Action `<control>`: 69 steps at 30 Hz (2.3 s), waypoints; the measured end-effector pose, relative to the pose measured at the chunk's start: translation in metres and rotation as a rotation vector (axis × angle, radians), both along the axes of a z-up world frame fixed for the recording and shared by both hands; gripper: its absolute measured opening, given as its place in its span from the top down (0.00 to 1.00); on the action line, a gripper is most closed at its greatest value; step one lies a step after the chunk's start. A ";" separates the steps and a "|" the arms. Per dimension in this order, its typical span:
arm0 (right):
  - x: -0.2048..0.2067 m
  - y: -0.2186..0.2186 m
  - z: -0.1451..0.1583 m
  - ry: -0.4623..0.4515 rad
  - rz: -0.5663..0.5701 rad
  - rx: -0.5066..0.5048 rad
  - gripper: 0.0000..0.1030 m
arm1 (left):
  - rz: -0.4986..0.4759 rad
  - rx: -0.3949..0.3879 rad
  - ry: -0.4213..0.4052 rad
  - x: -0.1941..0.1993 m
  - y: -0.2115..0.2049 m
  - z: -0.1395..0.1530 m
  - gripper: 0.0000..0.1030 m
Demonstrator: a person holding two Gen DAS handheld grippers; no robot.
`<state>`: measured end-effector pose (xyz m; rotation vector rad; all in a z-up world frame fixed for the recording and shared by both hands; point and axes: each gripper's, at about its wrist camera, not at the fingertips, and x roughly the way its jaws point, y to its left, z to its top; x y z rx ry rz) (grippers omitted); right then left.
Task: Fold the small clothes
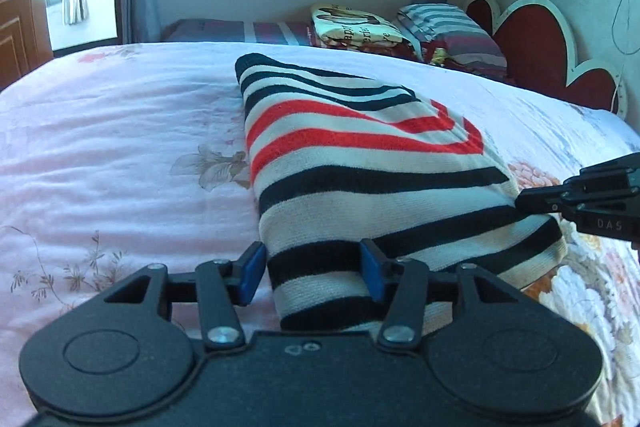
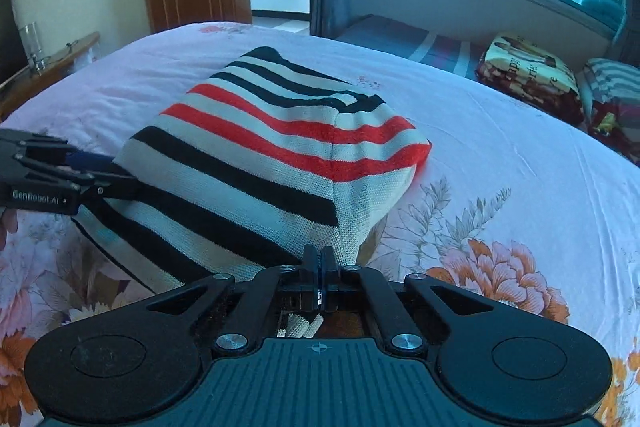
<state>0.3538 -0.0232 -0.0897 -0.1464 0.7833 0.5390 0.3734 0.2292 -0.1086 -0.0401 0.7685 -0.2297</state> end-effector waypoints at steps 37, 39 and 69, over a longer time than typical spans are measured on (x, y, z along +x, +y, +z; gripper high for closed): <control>-0.360 -0.071 0.152 -0.213 -0.354 0.155 0.00 | 0.108 0.048 -0.300 -0.347 -0.083 0.157 0.03; -0.371 -0.072 0.158 -0.224 -0.350 0.159 0.00 | 0.107 0.042 -0.308 -0.354 -0.086 0.161 0.03; -0.405 -0.089 0.176 -0.283 -0.318 0.171 0.00 | 0.125 0.044 -0.367 -0.385 -0.095 0.171 0.03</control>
